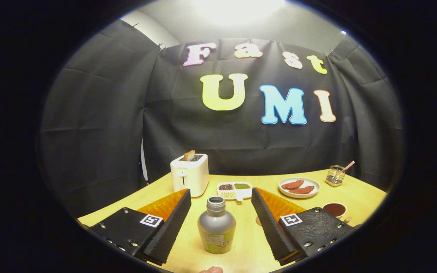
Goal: Take the bottle from table, then pour the juice into the cup, finally place the bottle on the coaster
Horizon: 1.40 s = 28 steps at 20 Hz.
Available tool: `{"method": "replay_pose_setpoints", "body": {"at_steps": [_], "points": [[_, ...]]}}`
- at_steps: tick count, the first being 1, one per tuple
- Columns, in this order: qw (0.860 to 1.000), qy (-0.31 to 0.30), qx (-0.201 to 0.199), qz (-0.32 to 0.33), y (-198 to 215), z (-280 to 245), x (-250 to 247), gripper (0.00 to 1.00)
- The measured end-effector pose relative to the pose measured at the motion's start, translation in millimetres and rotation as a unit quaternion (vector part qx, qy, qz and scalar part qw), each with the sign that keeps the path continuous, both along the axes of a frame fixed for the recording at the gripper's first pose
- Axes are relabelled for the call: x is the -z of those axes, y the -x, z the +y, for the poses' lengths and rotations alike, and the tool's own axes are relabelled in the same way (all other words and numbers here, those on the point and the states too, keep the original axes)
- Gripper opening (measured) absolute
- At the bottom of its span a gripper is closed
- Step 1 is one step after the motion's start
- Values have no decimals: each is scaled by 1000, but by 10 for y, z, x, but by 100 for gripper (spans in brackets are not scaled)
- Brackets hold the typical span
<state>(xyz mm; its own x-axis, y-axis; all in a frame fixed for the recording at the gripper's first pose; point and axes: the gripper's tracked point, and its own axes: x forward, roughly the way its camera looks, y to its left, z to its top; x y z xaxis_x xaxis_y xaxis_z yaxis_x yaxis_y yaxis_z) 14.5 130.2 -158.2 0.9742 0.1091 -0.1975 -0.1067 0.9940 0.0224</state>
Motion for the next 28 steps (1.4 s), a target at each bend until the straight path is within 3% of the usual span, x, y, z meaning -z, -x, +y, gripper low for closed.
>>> {"method": "replay_pose_setpoints", "body": {"at_steps": [12, 28], "points": [[996, 6, 14, 92, -38, 150, 826, 98], [984, 7, 45, 174, 108, 184, 1452, 94]]}}
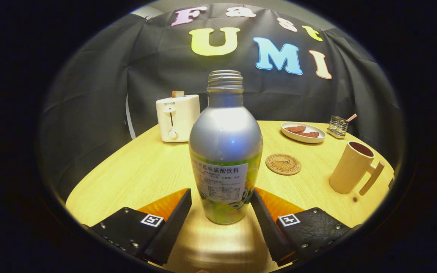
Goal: Take the bottle from table, then pour the juice into the cup, finally place the bottle on the coaster
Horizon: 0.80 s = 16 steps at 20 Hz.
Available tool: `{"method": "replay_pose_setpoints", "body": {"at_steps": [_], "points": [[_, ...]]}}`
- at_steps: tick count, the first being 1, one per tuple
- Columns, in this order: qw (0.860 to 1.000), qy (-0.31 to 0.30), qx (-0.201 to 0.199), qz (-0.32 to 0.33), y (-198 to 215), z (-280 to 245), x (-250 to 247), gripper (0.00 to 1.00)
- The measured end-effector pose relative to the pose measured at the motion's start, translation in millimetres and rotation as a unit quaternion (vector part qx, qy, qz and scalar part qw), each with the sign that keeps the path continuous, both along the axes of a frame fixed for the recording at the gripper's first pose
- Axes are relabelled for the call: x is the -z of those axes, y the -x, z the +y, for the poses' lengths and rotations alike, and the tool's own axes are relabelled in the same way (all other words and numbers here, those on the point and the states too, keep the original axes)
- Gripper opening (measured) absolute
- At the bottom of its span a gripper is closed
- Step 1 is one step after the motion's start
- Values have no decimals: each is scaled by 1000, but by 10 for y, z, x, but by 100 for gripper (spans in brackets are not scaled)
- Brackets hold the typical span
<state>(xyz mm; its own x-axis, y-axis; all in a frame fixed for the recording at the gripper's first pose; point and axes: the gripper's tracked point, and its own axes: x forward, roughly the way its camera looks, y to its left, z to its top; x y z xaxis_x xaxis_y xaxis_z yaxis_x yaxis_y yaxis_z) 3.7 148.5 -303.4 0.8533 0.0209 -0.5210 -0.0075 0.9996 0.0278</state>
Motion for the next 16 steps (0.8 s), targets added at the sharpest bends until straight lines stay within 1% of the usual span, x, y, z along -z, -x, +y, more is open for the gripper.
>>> {"method": "replay_pose_setpoints", "body": {"at_steps": [1, 3, 5, 6, 9, 11, 12, 14, 16], "points": [[1000, 7, 4, 1, -19, -27, 12, 94], [1000, 8, 1, 1, -15, -27, -2, 80], [1000, 6, 0, 5, -28, -22, 15, 80], [1000, 1, 1, 10, -21, -16, 5, 78], [999, -29, 3, 20, -39, 12, -50, 77], [998, -48, 12, 25, -52, 3, -113, 77], [998, -58, 18, 26, -87, -4, -146, 73], [997, -64, 29, 14, -111, -50, -292, 73], [998, -63, 30, 0, -155, -101, -433, 73]]}}
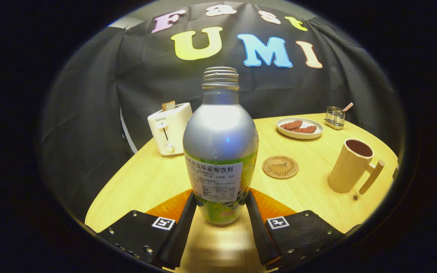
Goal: Take the bottle from table, then pour the juice into the cup, finally place the bottle on the coaster
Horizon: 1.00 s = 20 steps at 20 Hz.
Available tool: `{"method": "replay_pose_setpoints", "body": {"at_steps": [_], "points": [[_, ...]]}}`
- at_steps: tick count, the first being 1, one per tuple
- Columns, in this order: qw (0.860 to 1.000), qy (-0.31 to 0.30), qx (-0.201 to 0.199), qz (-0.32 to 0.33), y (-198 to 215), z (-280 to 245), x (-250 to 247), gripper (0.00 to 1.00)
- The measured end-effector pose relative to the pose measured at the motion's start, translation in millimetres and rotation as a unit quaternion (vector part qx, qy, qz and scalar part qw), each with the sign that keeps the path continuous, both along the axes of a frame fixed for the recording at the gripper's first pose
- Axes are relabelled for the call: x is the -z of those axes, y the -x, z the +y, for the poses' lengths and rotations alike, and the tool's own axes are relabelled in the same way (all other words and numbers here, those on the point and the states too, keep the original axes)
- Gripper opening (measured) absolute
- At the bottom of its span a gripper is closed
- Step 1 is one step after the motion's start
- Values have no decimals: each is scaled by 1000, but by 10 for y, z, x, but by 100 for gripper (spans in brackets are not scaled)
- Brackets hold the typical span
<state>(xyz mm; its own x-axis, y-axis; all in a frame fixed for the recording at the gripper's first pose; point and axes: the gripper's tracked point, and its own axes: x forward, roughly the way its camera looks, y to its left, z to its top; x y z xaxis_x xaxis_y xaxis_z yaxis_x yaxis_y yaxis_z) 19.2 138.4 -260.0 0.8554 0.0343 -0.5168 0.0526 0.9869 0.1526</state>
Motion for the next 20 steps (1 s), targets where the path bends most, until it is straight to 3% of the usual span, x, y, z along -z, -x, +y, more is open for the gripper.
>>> {"method": "replay_pose_setpoints", "body": {"at_steps": [9, 20], "points": [[998, -61, 24, -21, -107, -167, -347, 73], [983, -163, 83, -21, -38, -667, -412, 73]]}}
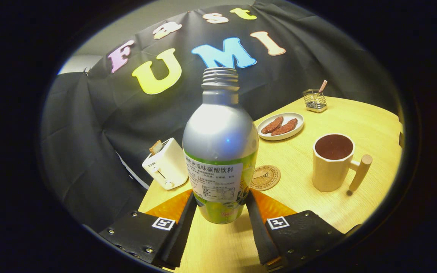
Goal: Take the bottle from table, then pour the juice into the cup, finally place the bottle on the coaster
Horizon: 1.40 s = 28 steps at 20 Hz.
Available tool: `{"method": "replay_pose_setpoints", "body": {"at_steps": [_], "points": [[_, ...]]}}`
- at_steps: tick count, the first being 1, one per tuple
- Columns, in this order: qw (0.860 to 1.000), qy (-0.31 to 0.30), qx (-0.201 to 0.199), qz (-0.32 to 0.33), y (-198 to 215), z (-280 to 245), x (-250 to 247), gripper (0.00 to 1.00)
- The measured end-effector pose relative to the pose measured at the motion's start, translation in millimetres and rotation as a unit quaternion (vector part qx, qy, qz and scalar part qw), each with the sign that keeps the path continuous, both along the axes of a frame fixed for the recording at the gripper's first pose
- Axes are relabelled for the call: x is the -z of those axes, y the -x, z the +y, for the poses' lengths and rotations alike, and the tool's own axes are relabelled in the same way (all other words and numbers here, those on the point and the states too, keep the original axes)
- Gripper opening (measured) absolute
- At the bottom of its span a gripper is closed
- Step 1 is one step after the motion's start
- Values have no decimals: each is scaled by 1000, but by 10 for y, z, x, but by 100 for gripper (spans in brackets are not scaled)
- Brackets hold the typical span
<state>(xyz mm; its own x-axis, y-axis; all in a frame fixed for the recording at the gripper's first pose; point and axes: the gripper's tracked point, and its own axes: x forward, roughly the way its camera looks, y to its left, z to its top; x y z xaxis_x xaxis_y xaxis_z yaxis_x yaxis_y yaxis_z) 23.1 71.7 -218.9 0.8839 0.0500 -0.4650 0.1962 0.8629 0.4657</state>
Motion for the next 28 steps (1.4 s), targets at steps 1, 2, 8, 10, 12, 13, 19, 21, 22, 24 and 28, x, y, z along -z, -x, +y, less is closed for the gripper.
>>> {"method": "replay_pose_setpoints", "body": {"at_steps": [1, 2, 8, 10, 12, 13, 19, 21, 22, 24, 28], "points": [[1000, -13, 1, 1, 7, -14, 9, 73], [1000, -28, 4, 2, -6, -35, 13, 73], [997, -80, 7, 5, -47, -96, 54, 73], [995, -100, 8, 8, -35, -129, 90, 73], [992, -126, 12, 8, -31, -157, 107, 73], [990, -139, 17, 8, -26, -167, 119, 73], [980, -195, 32, 7, -23, -196, 117, 73], [977, -211, 37, 4, -28, -223, 122, 73], [974, -223, 42, 3, -29, -236, 123, 73], [968, -247, 49, 2, -71, -252, 126, 73], [956, -289, 56, 9, -88, -259, 168, 73]]}}
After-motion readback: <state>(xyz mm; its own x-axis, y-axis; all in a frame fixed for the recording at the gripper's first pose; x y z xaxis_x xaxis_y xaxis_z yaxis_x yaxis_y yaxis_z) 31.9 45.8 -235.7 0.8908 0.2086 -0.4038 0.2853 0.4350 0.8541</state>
